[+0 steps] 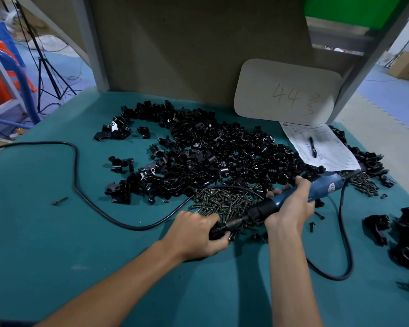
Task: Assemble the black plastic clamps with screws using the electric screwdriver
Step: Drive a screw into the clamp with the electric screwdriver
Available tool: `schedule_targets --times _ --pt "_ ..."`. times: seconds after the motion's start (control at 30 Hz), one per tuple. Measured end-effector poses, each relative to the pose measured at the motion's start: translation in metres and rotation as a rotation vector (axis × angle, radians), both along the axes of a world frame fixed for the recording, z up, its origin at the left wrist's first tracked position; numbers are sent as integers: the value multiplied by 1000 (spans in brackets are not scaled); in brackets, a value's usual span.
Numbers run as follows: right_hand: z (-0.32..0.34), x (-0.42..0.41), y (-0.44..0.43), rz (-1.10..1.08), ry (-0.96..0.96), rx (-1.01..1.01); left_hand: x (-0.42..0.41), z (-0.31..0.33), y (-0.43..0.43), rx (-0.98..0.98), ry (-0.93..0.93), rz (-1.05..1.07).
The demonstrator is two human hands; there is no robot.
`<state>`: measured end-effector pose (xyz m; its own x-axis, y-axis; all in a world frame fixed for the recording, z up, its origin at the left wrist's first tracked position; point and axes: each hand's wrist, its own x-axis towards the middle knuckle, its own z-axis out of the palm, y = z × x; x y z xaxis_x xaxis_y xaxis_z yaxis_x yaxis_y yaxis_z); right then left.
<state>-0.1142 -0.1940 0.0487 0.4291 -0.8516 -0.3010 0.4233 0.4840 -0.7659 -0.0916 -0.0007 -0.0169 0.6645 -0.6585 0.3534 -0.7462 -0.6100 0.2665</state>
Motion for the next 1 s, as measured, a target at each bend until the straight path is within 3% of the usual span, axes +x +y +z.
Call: schedule_targets --times 0.37,0.63,1.0 --pt "2 -1 0 19 -35 -57 0 0 1 -18 19 -16" --pt "4 -4 -1 129 -175 -65 3 0 2 -32 117 -27" --pt "5 0 3 105 -162 -28 1 0 3 -35 84 -30"
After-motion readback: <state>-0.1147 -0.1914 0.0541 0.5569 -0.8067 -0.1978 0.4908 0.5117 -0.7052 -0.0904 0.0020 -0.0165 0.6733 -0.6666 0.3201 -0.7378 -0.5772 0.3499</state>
